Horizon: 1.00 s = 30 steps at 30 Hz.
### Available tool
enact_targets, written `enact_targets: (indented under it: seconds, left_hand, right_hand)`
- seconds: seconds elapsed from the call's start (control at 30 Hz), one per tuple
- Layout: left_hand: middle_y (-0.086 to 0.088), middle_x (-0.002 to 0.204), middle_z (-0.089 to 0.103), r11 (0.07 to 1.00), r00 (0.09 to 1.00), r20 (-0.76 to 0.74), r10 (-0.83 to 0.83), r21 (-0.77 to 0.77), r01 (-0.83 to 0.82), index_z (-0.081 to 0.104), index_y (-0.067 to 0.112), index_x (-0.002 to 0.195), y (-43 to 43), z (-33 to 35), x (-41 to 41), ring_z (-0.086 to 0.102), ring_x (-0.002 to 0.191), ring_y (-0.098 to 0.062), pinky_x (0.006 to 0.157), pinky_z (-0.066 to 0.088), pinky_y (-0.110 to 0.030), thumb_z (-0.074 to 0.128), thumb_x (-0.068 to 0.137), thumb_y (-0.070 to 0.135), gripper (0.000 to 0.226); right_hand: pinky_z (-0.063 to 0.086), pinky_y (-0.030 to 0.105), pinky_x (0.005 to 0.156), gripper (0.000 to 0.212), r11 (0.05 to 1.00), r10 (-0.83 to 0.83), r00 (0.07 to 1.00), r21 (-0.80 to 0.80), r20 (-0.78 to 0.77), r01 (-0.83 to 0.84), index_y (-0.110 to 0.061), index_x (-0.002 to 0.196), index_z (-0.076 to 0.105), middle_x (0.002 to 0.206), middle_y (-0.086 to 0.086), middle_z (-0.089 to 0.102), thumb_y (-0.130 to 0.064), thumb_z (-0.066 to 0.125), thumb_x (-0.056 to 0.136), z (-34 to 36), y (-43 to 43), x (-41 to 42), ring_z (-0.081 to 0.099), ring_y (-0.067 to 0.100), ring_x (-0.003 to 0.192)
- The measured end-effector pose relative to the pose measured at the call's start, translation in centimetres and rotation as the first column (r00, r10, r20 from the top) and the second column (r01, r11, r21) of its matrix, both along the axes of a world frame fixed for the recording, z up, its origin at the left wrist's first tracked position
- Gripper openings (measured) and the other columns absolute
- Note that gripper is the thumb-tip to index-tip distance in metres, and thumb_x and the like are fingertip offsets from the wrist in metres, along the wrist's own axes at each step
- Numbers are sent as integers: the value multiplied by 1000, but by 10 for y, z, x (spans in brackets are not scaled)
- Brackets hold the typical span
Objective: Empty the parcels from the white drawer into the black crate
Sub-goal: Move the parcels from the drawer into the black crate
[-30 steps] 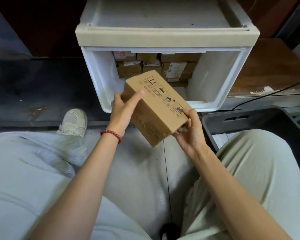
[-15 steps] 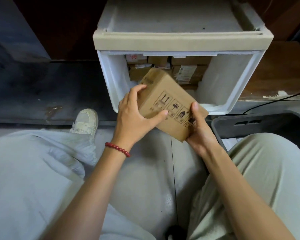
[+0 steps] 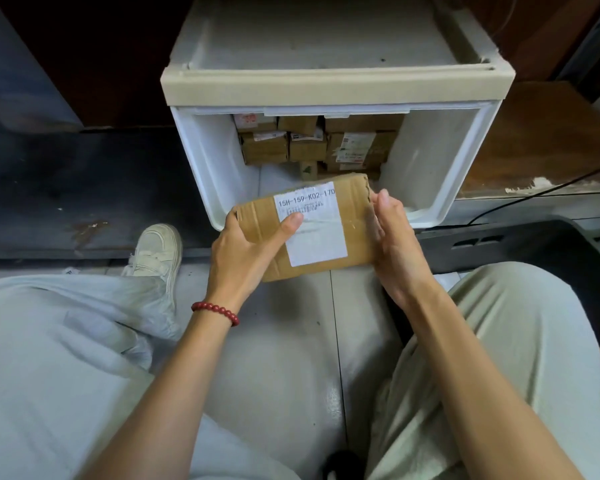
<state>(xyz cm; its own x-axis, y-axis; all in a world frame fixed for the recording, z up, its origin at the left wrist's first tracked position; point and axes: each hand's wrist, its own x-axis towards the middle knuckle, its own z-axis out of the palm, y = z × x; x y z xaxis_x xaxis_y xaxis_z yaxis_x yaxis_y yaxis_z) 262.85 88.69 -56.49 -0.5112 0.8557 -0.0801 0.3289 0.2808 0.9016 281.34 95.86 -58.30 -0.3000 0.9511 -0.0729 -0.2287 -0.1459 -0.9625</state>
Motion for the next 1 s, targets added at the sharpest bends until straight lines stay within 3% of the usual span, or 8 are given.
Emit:
enact_targets:
  seconds: [0.13, 0.27, 0.37, 0.47, 0.57, 0.73, 0.87, 1.0]
  left_hand:
    - [5, 149, 36, 999, 999, -18, 34, 29, -33, 29, 22, 149, 3, 1, -1, 35, 136, -14, 110, 32, -33, 66, 56, 77, 115]
    - [2, 146, 34, 998, 998, -19, 53, 48, -52, 32, 23, 148, 4, 0, 1, 37, 134, -14, 104, 33, -28, 72, 64, 67, 103]
    - [5, 139, 35, 997, 998, -51, 40, 68, -36, 38, 24, 145, 8, 2, 3, 38, 131, -10, 102, 32, -22, 77, 61, 64, 100]
    - [9, 130, 37, 992, 997, -81, -12, 128, 23, 44, 28, 140, 10, 3, 11, 41, 121, -3, 100, 35, -19, 82, 56, 60, 97]
    - [14, 130, 44, 982, 996, -68, -59, 175, 71, 39, 26, 140, 12, 6, 21, 47, 115, 0, 96, 40, -20, 81, 56, 56, 99]
    - [27, 114, 57, 948, 984, 19, -176, 272, 164, 41, 26, 136, 24, 15, 48, 55, 107, 13, 94, 47, -18, 86, 55, 53, 96]
    - [17, 132, 50, 889, 954, 16, -298, 369, 272, 38, 23, 137, 40, 26, 85, 50, 120, 6, 97, 46, -20, 82, 50, 54, 103]
    - [18, 131, 48, 806, 901, -9, -435, 443, 393, 37, 18, 141, 60, 41, 124, 49, 119, 10, 93, 46, -14, 82, 50, 49, 106]
  right_hand:
    - [35, 48, 113, 69, 998, -59, 998, -9, 24, 59, -16, 133, 54, 138, 3, 56, -64, 58, 84, 2, 0, 2, 51, 19, 130]
    - [44, 32, 98, 36, 998, -43, 993, -31, 108, 47, -36, 115, 65, 122, -7, 67, -56, 44, 95, 1, 1, 2, 59, 7, 115]
    - [45, 26, 81, 35, 996, -34, 996, -82, 82, 40, -34, 95, 70, 100, -11, 73, -43, 36, 101, -2, 1, 1, 65, 1, 93]
    - [44, 22, 80, 25, 990, -106, 988, -78, 115, 116, -24, 112, 65, 100, -12, 68, -34, 51, 93, -1, 3, 2, 61, 1, 89]
    - [43, 10, 72, 38, 987, -162, 959, 24, 231, 161, -16, 127, 53, 103, -15, 59, -21, 60, 90, 16, 6, 14, 57, -2, 90]
    - [46, 23, 87, 49, 980, -169, 914, 163, 368, 115, -18, 129, 48, 120, -3, 60, -25, 69, 85, 54, 21, 61, 57, 10, 110]
    - [50, 30, 96, 56, 961, -214, 867, 258, 451, 103, -19, 129, 48, 126, -3, 61, -29, 75, 81, 74, 21, 122, 58, 11, 117]
    - [48, 30, 96, 63, 937, -312, 867, 275, 389, 214, -20, 131, 46, 128, -7, 61, -31, 78, 78, 83, 8, 172, 58, 7, 117]
